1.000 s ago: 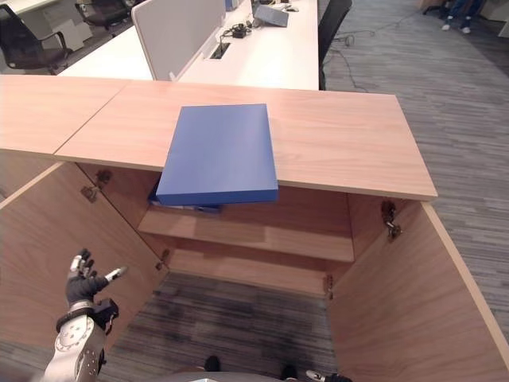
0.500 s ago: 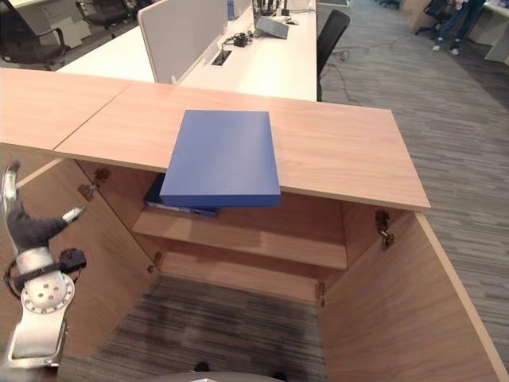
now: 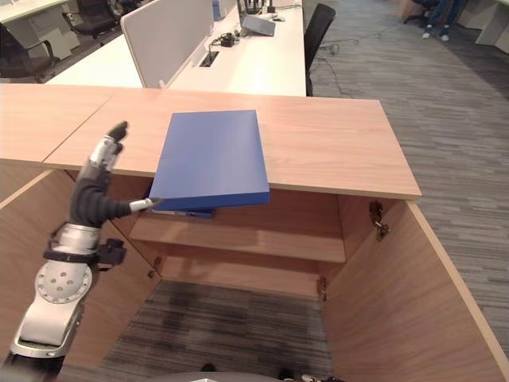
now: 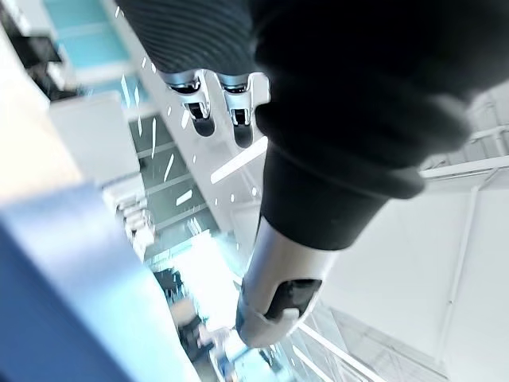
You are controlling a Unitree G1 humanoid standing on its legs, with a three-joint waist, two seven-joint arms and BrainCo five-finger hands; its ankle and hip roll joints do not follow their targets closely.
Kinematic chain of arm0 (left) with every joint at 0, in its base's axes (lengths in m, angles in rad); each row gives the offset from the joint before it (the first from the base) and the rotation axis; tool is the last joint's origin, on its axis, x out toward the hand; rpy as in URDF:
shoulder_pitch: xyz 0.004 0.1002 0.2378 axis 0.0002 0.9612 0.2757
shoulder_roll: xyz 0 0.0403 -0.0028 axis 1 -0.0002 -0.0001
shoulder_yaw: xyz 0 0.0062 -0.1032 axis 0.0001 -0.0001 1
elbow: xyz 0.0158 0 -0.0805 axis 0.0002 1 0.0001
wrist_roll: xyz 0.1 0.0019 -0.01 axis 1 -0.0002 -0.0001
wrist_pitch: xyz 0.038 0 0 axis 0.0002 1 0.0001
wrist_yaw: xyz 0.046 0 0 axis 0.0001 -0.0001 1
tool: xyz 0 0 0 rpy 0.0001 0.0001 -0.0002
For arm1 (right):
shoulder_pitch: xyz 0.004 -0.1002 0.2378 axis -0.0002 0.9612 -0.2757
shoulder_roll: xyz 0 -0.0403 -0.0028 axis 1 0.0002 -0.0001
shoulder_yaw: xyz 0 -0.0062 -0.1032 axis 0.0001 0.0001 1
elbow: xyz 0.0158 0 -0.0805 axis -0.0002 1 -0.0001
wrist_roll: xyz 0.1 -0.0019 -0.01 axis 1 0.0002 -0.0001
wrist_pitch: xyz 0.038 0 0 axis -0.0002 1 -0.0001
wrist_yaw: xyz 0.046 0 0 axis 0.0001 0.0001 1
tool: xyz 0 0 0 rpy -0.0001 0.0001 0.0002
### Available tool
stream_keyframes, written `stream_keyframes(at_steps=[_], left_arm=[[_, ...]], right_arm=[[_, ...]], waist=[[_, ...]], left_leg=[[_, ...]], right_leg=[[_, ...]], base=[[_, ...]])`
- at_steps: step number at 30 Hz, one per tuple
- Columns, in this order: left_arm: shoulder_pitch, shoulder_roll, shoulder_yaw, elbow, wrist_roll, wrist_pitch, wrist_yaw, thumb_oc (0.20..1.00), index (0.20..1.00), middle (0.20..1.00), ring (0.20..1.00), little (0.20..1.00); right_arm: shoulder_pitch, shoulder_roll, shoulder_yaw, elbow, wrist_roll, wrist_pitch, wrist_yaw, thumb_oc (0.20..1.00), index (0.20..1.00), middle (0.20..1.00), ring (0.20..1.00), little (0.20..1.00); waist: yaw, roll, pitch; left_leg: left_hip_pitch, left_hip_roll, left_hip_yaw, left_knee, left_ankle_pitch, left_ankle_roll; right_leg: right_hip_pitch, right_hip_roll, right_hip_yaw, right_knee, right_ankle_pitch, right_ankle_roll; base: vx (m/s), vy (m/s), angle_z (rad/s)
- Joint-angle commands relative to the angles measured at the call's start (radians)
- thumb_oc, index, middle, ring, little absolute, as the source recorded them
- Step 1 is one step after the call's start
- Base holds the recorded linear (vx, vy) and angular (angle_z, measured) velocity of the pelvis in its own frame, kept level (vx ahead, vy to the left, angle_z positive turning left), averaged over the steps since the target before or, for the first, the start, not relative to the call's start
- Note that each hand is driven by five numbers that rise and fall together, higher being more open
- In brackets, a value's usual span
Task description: Put the empty folder in the office cabinet
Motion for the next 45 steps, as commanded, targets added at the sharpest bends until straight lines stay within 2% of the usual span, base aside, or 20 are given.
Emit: stream_keyframes(at_steps=[1, 6, 12, 22, 36, 45], left_arm=[[-0.076, 0.020, -0.020, -0.070, -0.043, -0.024, -0.016, 1.000, 1.000, 1.000, 1.000, 1.000], [-0.137, 0.030, -0.077, 0.005, 0.078, -0.008, 0.013, 1.000, 1.000, 1.000, 1.000, 1.000], [-0.261, 0.064, -0.156, 0.116, 0.304, 0.000, 0.062, 1.000, 1.000, 1.000, 1.000, 1.000], [-0.422, 0.134, -0.289, 0.264, 0.640, -0.017, 0.136, 1.000, 1.000, 1.000, 1.000, 1.000], [-0.342, 0.135, -0.287, 0.266, 0.702, -0.016, 0.110, 1.000, 1.000, 1.000, 1.000, 1.000], [-0.231, 0.088, -0.203, 0.228, 0.651, -0.003, 0.130, 1.000, 1.000, 1.000, 1.000, 1.000]], right_arm=[[-0.049, 0.012, 0.053, 0.031, -0.006, 0.004, -0.005, 1.000, 1.000, 1.000, 1.000, 1.000], [-0.048, 0.021, 0.065, 0.031, -0.003, 0.004, -0.018, 1.000, 1.000, 1.000, 1.000, 1.000], [-0.052, 0.024, 0.083, 0.030, -0.009, 0.000, -0.040, 1.000, 1.000, 1.000, 1.000, 1.000], [-0.049, 0.019, 0.097, 0.046, -0.017, -0.009, -0.062, 1.000, 1.000, 1.000, 1.000, 1.000], [-0.048, 0.019, 0.084, 0.057, -0.022, -0.011, -0.062, 1.000, 1.000, 1.000, 1.000, 1.000], [-0.041, 0.024, 0.081, 0.059, -0.029, -0.009, -0.063, 1.000, 1.000, 1.000, 1.000, 1.000]], waist=[[-0.007, -0.064, -0.010], [-0.014, -0.069, -0.014], [-0.030, -0.073, -0.021], [-0.052, -0.065, -0.036], [-0.047, -0.062, -0.041], [-0.039, -0.066, -0.039]], left_leg=[[0.017, -0.015, 0.005, 0.003, -0.092, -0.003], [0.019, -0.015, 0.008, 0.003, -0.093, -0.004], [0.027, -0.013, 0.017, 0.003, -0.096, -0.004], [0.031, -0.015, 0.029, 0.003, -0.102, -0.004], [0.035, -0.018, 0.029, 0.003, -0.105, -0.002], [0.036, -0.016, 0.026, 0.003, -0.103, -0.003]], right_leg=[[0.022, -0.046, -0.015, 0.007, 0.010, 0.075], [0.022, -0.044, -0.014, 0.007, 0.008, 0.075], [0.022, -0.042, -0.006, 0.007, 0.009, 0.075], [0.021, -0.042, 0.006, 0.007, 0.008, 0.077], [0.024, -0.042, 0.004, 0.007, 0.006, 0.076], [0.026, -0.041, 0.001, 0.007, 0.006, 0.073]], base=[[0.00, 0.000, 0.00], [0.00, 0.000, 0.00], [0.00, 0.000, 0.00], [0.01, 0.001, -0.06], [0.00, 0.000, 0.00], [0.00, 0.000, 0.00]])
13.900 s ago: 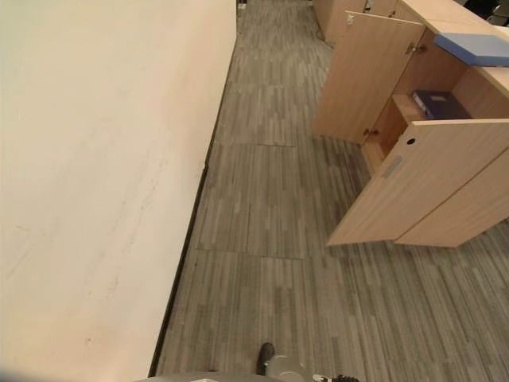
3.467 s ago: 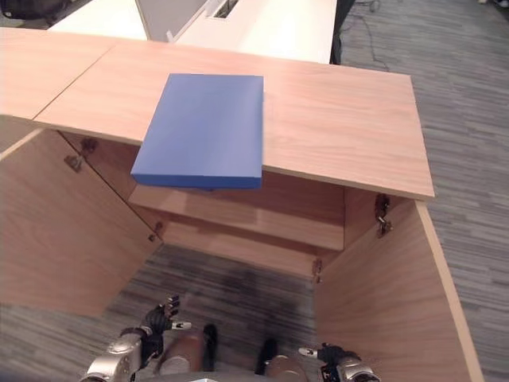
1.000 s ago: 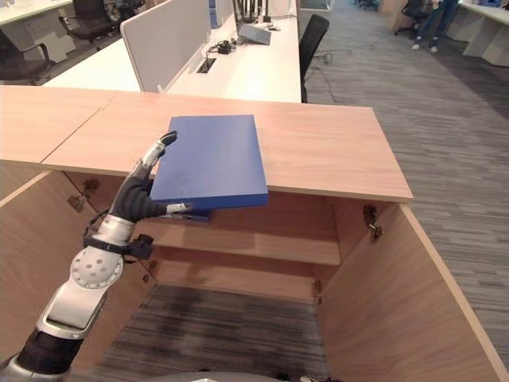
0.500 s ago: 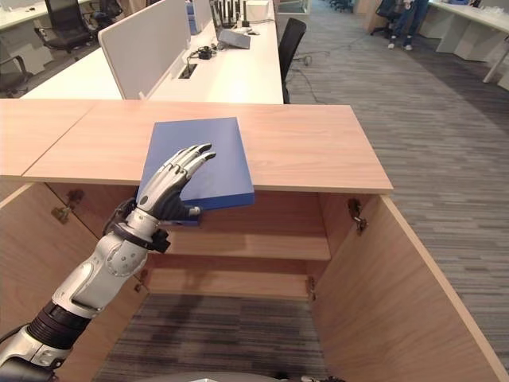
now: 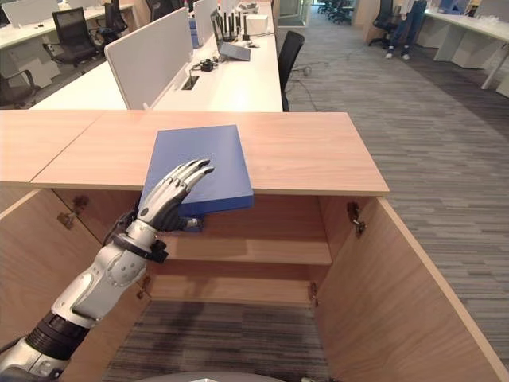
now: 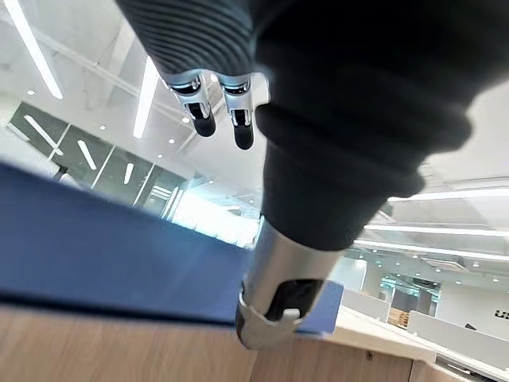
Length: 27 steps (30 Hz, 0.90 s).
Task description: Put the empty folder in the office cabinet
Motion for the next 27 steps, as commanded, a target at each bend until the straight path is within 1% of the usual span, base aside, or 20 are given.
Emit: stream_keyframes(at_steps=[1, 9, 14, 15, 16, 19, 21, 22, 27], left_arm=[[-0.056, 0.015, 0.069, -0.051, -0.016, -0.003, 0.042, 1.000, 1.000, 1.000, 1.000, 1.000], [-0.075, -0.009, 0.027, 0.060, 0.023, 0.025, 0.074, 1.000, 1.000, 1.000, 1.000, 1.000], [-0.103, -0.018, 0.000, 0.132, 0.088, 0.045, 0.108, 1.000, 1.000, 1.000, 1.000, 1.000], [-0.123, -0.021, -0.014, 0.162, 0.116, 0.050, 0.130, 1.000, 1.000, 1.000, 1.000, 1.000], [-0.163, -0.022, -0.031, 0.226, 0.190, 0.078, 0.184, 1.000, 1.000, 1.000, 1.000, 1.000], [-0.239, -0.046, -0.090, 0.338, 0.256, 0.117, 0.228, 1.000, 1.000, 1.000, 1.000, 1.000], [-0.267, -0.053, -0.121, 0.375, 0.287, 0.129, 0.230, 1.000, 1.000, 1.000, 1.000, 1.000], [-0.292, -0.058, -0.153, 0.408, 0.314, 0.137, 0.225, 1.000, 1.000, 1.000, 1.000, 1.000], [-0.343, -0.075, -0.220, 0.496, 0.380, 0.160, 0.232, 1.000, 1.000, 1.000, 1.000, 1.000]], right_arm=[[-0.052, 0.021, 0.031, 0.052, -0.017, -0.008, -0.015, 1.000, 1.000, 1.000, 1.000, 1.000], [-0.057, 0.023, 0.035, 0.052, -0.018, -0.008, -0.031, 1.000, 1.000, 1.000, 1.000, 1.000], [-0.057, 0.025, 0.040, 0.054, -0.021, -0.008, -0.038, 1.000, 1.000, 1.000, 1.000, 1.000], [-0.057, 0.026, 0.042, 0.055, -0.022, -0.008, -0.039, 1.000, 1.000, 1.000, 1.000, 1.000], [-0.056, 0.028, 0.056, 0.060, -0.026, -0.012, -0.046, 1.000, 1.000, 1.000, 1.000, 1.000], [-0.064, 0.026, 0.061, 0.069, -0.032, -0.017, -0.063, 1.000, 1.000, 1.000, 1.000, 1.000], [-0.069, 0.024, 0.062, 0.074, -0.035, -0.019, -0.069, 1.000, 1.000, 1.000, 1.000, 1.000], [-0.073, 0.025, 0.064, 0.079, -0.034, -0.020, -0.072, 1.000, 1.000, 1.000, 1.000, 1.000], [-0.079, 0.021, 0.070, 0.086, -0.035, -0.021, -0.076, 1.000, 1.000, 1.000, 1.000, 1.000]], waist=[[0.013, -0.065, 0.025], [0.008, -0.069, 0.028], [0.004, -0.070, 0.026], [0.003, -0.070, 0.025], [-0.004, -0.071, 0.021], [-0.009, -0.070, 0.019], [-0.012, -0.069, 0.017], [-0.015, -0.067, 0.014], [-0.020, -0.064, 0.012]], left_leg=[[0.025, -0.021, 0.003, 0.004, -0.103, -0.003], [0.028, -0.020, 0.005, 0.004, -0.101, -0.003], [0.030, -0.019, 0.006, 0.004, -0.102, -0.003], [0.030, -0.019, 0.006, 0.004, -0.103, -0.003], [0.031, -0.018, 0.009, 0.004, -0.103, -0.004], [0.032, -0.018, 0.012, 0.004, -0.105, -0.004], [0.032, -0.019, 0.013, 0.004, -0.106, -0.004], [0.034, -0.019, 0.012, 0.004, -0.107, -0.003], [0.035, -0.019, 0.013, 0.004, -0.109, -0.002]], right_leg=[[0.028, -0.047, -0.025, 0.007, 0.000, 0.074], [0.031, -0.045, -0.026, 0.007, 0.001, 0.072], [0.033, -0.045, -0.024, 0.007, -0.001, 0.071], [0.032, -0.044, -0.024, 0.007, -0.001, 0.071], [0.032, -0.043, -0.021, 0.007, -0.002, 0.072], [0.030, -0.043, -0.018, 0.007, -0.003, 0.073], [0.030, -0.043, -0.017, 0.007, -0.003, 0.073], [0.030, -0.043, -0.015, 0.007, -0.003, 0.073], [0.030, -0.044, -0.013, 0.007, -0.004, 0.075]], base=[[0.00, 0.000, 0.00], [0.00, 0.000, 0.00], [0.00, 0.000, 0.00], [0.00, 0.000, 0.00], [0.00, 0.000, 0.00], [0.00, -0.002, 0.01], [0.01, 0.000, -0.06], [0.01, 0.000, -0.05], [0.00, 0.001, -0.01]])
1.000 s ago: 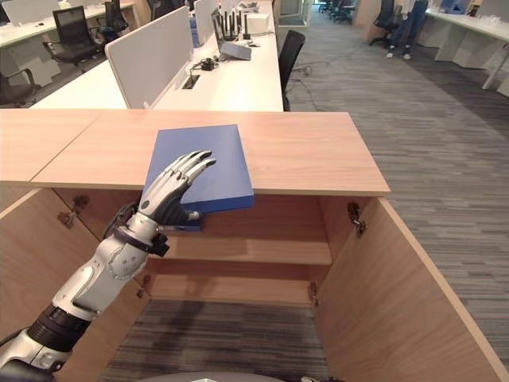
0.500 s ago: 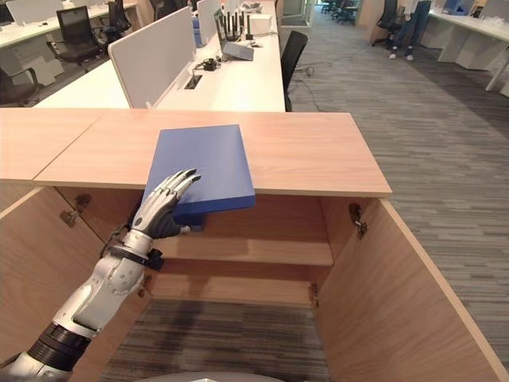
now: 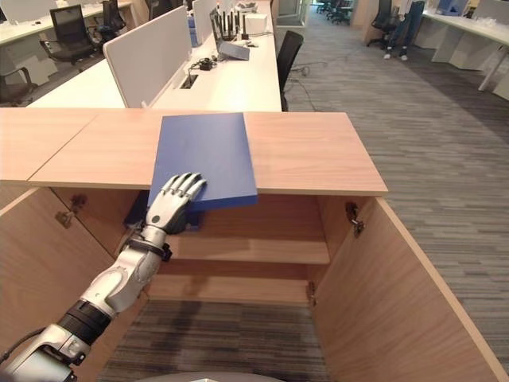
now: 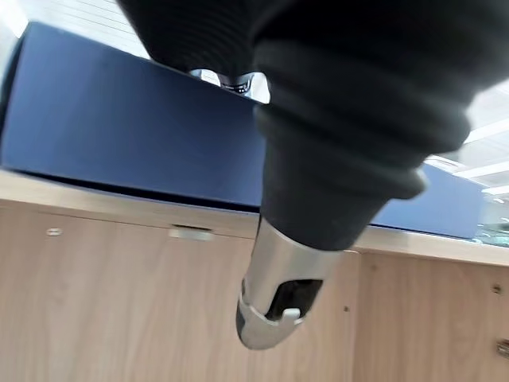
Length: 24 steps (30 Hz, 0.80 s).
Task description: Put the empty folder in the office cabinet
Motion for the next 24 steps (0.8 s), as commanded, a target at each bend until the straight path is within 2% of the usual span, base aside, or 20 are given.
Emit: stream_keyframes(at_steps=[1, 16, 17, 18, 19, 24], left_arm=[[-0.161, 0.001, -0.048, 0.108, 0.073, 0.015, 0.017, 1.000, 1.000, 1.000, 1.000, 1.000], [-0.272, 0.016, -0.085, 0.142, 0.145, 0.065, 0.064, 1.000, 1.000, 1.000, 1.000, 1.000], [-0.282, 0.015, -0.088, 0.148, 0.148, 0.070, 0.066, 0.777, 0.777, 0.777, 0.777, 0.777], [-0.283, 0.014, -0.089, 0.149, 0.148, 0.071, 0.067, 0.451, 0.451, 0.451, 0.451, 0.451], [-0.301, 0.009, -0.097, 0.165, 0.154, 0.082, 0.071, 0.200, 0.200, 0.200, 0.200, 0.200], [-0.332, -0.014, -0.131, 0.249, 0.162, 0.100, 0.076, 0.200, 0.200, 0.200, 0.200, 0.200]], right_arm=[[-0.066, 0.021, 0.039, 0.063, -0.008, -0.013, -0.017, 1.000, 1.000, 1.000, 1.000, 1.000], [-0.080, 0.020, 0.060, 0.074, -0.025, -0.017, -0.022, 1.000, 1.000, 1.000, 1.000, 1.000], [-0.083, 0.022, 0.062, 0.075, -0.024, -0.018, -0.023, 1.000, 1.000, 1.000, 1.000, 1.000], [-0.083, 0.022, 0.062, 0.075, -0.024, -0.018, -0.023, 1.000, 1.000, 1.000, 1.000, 1.000], [-0.088, 0.023, 0.068, 0.074, -0.023, -0.020, -0.025, 1.000, 1.000, 1.000, 1.000, 1.000], [-0.096, 0.024, 0.080, 0.072, -0.021, -0.023, -0.025, 1.000, 1.000, 1.000, 1.000, 1.000]], waist=[[-0.014, -0.054, 0.010], [-0.018, -0.048, 0.001], [-0.019, -0.047, 0.001], [-0.019, -0.048, 0.001], [-0.021, -0.047, 0.001], [-0.026, -0.045, -0.001]], left_leg=[[0.035, -0.021, 0.006, 0.004, -0.109, -0.002], [0.042, -0.025, 0.010, 0.004, -0.114, -0.001], [0.042, -0.025, 0.010, 0.004, -0.114, -0.001], [0.042, -0.025, 0.009, 0.004, -0.114, -0.001], [0.044, -0.025, 0.009, 0.004, -0.114, 0.000], [0.047, -0.026, 0.011, 0.004, -0.115, 0.000]], right_leg=[[0.036, -0.046, -0.019, 0.007, -0.007, 0.074], [0.042, -0.046, -0.018, 0.007, -0.010, 0.077], [0.042, -0.047, -0.018, 0.007, -0.010, 0.077], [0.042, -0.047, -0.019, 0.007, -0.010, 0.077], [0.042, -0.047, -0.017, 0.007, -0.010, 0.077], [0.042, -0.047, -0.014, 0.007, -0.010, 0.078]], base=[[0.00, 0.000, 0.00], [0.00, 0.000, -0.01], [0.00, 0.000, 0.00], [0.00, 0.000, 0.00], [0.00, 0.000, 0.00], [0.00, 0.000, 0.00]])
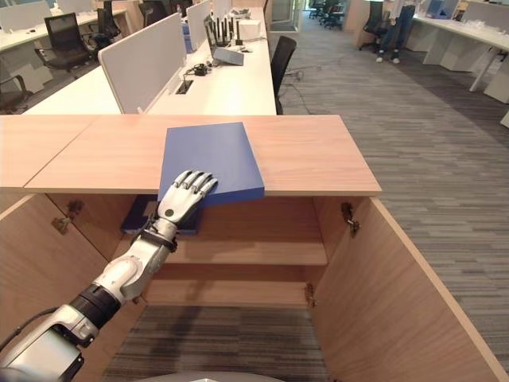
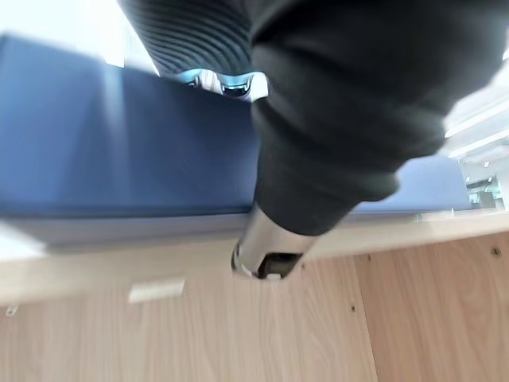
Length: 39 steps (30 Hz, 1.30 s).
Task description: Put the empty folder in the office cabinet
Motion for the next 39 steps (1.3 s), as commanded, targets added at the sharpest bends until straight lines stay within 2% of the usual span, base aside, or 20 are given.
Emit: stream_keyframes(at_steps=[1, 10, 15, 20, 24, 27, 29, 30, 32, 35, 37, 38, 39], left_arm=[[-0.183, 0.010, -0.048, 0.124, 0.045, 0.027, 0.004, 0.200, 0.200, 0.200, 0.200, 0.200], [-0.172, -0.008, -0.084, 0.347, 0.035, 0.067, 0.014, 0.200, 0.200, 0.200, 0.200, 0.200], [-0.160, -0.006, -0.060, 0.393, 0.006, 0.087, 0.030, 0.200, 0.200, 0.200, 0.200, 0.200], [-0.137, 0.004, -0.003, 0.333, -0.044, 0.092, 0.047, 0.200, 0.200, 0.200, 0.200, 0.200], [-0.031, 0.010, 0.136, 0.043, -0.128, 0.046, 0.065, 0.200, 0.200, 0.200, 0.200, 0.200], [0.057, 0.023, 0.201, -0.190, -0.165, -0.026, 0.040, 0.200, 0.200, 0.200, 0.200, 0.200], [0.082, 0.040, 0.202, -0.300, -0.195, -0.089, 0.005, 0.200, 0.200, 0.200, 0.200, 0.200], [0.087, 0.044, 0.206, -0.310, -0.197, -0.090, -0.002, 0.200, 0.200, 0.200, 0.200, 0.200], [0.131, 0.086, 0.209, -0.455, -0.257, -0.178, -0.066, 0.200, 0.200, 0.200, 0.200, 0.200], [0.184, 0.126, 0.230, -0.583, -0.346, -0.242, -0.133, 0.200, 0.200, 0.200, 0.200, 0.200], [0.227, 0.140, 0.246, -0.672, -0.484, -0.273, -0.209, 0.200, 0.200, 0.200, 0.200, 0.200], [0.263, 0.122, 0.257, -0.712, -0.596, -0.277, -0.255, 0.200, 0.200, 0.200, 0.200, 0.200], [0.315, 0.094, 0.297, -0.759, -0.780, -0.274, -0.300, 0.200, 0.200, 0.200, 0.200, 0.200]], right_arm=[[-0.085, 0.023, 0.038, 0.066, -0.010, -0.021, -0.014, 1.000, 1.000, 1.000, 1.000, 1.000], [-0.078, 0.012, 0.036, 0.073, -0.013, -0.028, -0.020, 1.000, 1.000, 1.000, 1.000, 1.000], [-0.069, 0.010, 0.036, 0.074, -0.024, -0.032, -0.023, 1.000, 1.000, 1.000, 1.000, 1.000], [-0.064, 0.010, 0.035, 0.066, -0.024, -0.035, -0.025, 1.000, 1.000, 1.000, 1.000, 1.000], [-0.068, 0.025, 0.017, 0.049, -0.011, -0.037, -0.028, 1.000, 1.000, 1.000, 1.000, 1.000], [-0.076, 0.038, 0.011, 0.042, 0.007, -0.039, -0.028, 1.000, 1.000, 1.000, 1.000, 1.000], [-0.079, 0.043, 0.012, 0.039, 0.019, -0.039, -0.021, 1.000, 1.000, 1.000, 1.000, 1.000], [-0.079, 0.044, 0.012, 0.040, 0.019, -0.038, -0.021, 1.000, 1.000, 1.000, 1.000, 1.000], [-0.081, 0.045, 0.004, 0.037, 0.035, -0.040, -0.011, 1.000, 1.000, 1.000, 1.000, 1.000], [-0.075, 0.046, -0.001, 0.033, 0.042, -0.042, -0.003, 1.000, 1.000, 1.000, 1.000, 1.000], [-0.070, 0.042, -0.006, 0.033, 0.044, -0.041, 0.001, 1.000, 1.000, 1.000, 1.000, 1.000], [-0.067, 0.039, -0.012, 0.032, 0.045, -0.039, 0.002, 1.000, 1.000, 1.000, 1.000, 1.000], [-0.061, 0.035, -0.024, 0.038, 0.043, -0.031, 0.010, 1.000, 1.000, 1.000, 1.000, 1.000]], waist=[[-0.014, -0.053, 0.023], [-0.025, -0.050, 0.017], [-0.027, -0.051, 0.015], [-0.024, -0.054, 0.017], [-0.004, -0.063, 0.029], [0.008, -0.065, 0.035], [0.015, -0.065, 0.040], [0.015, -0.066, 0.040], [0.024, -0.064, 0.046], [0.028, -0.061, 0.048], [0.031, -0.059, 0.050], [0.031, -0.059, 0.052], [0.036, -0.055, 0.056]], left_leg=[[0.045, -0.026, 0.002, 0.004, -0.115, -0.001], [0.058, -0.027, 0.016, 0.004, -0.121, 0.000], [0.062, -0.029, 0.021, 0.004, -0.122, 0.000], [0.063, -0.030, 0.021, 0.004, -0.122, 0.000], [0.058, -0.030, 0.010, 0.004, -0.118, 0.003], [0.053, -0.032, 0.000, 0.004, -0.117, 0.005], [0.049, -0.032, -0.006, 0.004, -0.115, 0.006], [0.049, -0.032, -0.006, 0.004, -0.115, 0.006], [0.044, -0.032, -0.012, 0.004, -0.114, 0.006], [0.043, -0.032, -0.016, 0.004, -0.114, 0.006], [0.042, -0.033, -0.019, 0.004, -0.113, 0.006], [0.041, -0.033, -0.021, 0.004, -0.112, 0.007], [0.039, -0.035, -0.025, 0.004, -0.109, 0.007]], right_leg=[[0.045, -0.047, -0.020, 0.007, -0.010, 0.078], [0.050, -0.048, -0.014, 0.007, -0.011, 0.080], [0.052, -0.048, -0.011, 0.007, -0.011, 0.081], [0.053, -0.048, -0.011, 0.007, -0.011, 0.080], [0.054, -0.048, -0.016, 0.007, -0.011, 0.078], [0.055, -0.050, -0.019, 0.007, -0.009, 0.076], [0.054, -0.051, -0.021, 0.007, -0.008, 0.074], [0.054, -0.051, -0.022, 0.007, -0.008, 0.074], [0.053, -0.051, -0.025, 0.007, -0.006, 0.074], [0.053, -0.052, -0.030, 0.007, -0.006, 0.073], [0.052, -0.052, -0.034, 0.007, -0.005, 0.072], [0.051, -0.052, -0.036, 0.007, -0.004, 0.072], [0.051, -0.053, -0.038, 0.007, -0.002, 0.072]], base=[[0.00, 0.000, 0.00], [0.01, 0.003, -0.03], [0.00, 0.003, -0.06], [0.00, 0.000, -0.02], [0.00, -0.003, -0.02], [0.00, -0.004, 0.03], [0.00, -0.006, 0.09], [-0.01, -0.005, 0.13], [-0.01, -0.002, 0.11], [0.00, 0.004, 0.03], [-0.01, 0.006, 0.04], [-0.03, 0.011, 0.07], [-0.02, 0.009, 0.09]])
